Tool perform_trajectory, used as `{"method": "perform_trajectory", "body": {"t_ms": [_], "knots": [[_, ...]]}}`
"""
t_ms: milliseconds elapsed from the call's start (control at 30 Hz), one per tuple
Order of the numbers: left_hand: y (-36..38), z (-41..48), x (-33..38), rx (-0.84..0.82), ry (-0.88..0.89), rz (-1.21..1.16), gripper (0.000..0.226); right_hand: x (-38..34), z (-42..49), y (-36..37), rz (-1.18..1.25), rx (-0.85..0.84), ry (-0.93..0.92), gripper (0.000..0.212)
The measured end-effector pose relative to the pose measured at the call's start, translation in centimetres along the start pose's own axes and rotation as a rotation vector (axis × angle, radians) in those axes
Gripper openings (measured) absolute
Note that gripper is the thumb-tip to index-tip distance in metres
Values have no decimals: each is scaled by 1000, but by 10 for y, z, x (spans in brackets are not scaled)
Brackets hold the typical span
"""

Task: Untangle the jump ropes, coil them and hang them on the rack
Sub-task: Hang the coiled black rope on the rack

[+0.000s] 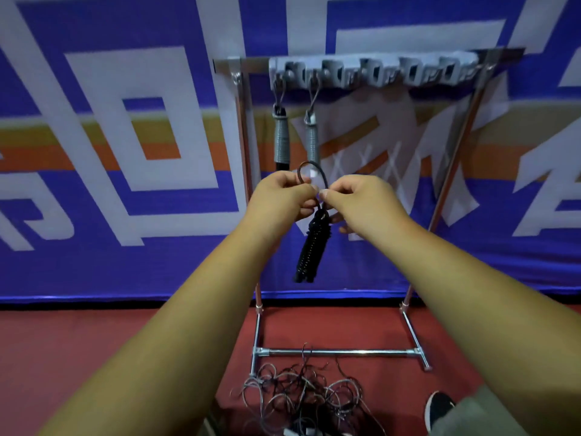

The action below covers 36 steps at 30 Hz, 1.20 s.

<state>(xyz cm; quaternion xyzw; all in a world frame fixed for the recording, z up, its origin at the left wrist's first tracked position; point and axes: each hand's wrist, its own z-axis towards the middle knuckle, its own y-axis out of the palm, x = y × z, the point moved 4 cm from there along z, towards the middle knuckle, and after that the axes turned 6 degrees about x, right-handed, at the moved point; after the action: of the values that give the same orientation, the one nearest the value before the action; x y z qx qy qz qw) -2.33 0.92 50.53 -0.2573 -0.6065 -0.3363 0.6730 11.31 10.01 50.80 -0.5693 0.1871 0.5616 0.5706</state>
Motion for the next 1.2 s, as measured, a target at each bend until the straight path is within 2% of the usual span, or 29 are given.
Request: {"method": "perform_trajectory", "body": {"t_ms": [100, 267, 467, 667, 967, 1200], "knots": [[5, 7, 27, -14, 83, 13, 11, -27, 11, -17, 32, 23, -4, 16], [19, 29, 68, 36, 170, -41, 26, -57, 39, -42, 24, 101, -76, 9], [50, 62, 110, 42, 307, 86, 16, -75, 85, -74, -2, 198, -110, 9], [85, 110, 125, 14, 293, 181, 19, -67, 135, -90, 50, 202, -35, 12], [103, 169, 103, 41, 196, 329, 19, -37, 189, -74, 88, 127, 99, 14], [107, 167, 86, 23, 172, 223, 26, -19, 196, -64, 102, 111, 95, 15]]}}
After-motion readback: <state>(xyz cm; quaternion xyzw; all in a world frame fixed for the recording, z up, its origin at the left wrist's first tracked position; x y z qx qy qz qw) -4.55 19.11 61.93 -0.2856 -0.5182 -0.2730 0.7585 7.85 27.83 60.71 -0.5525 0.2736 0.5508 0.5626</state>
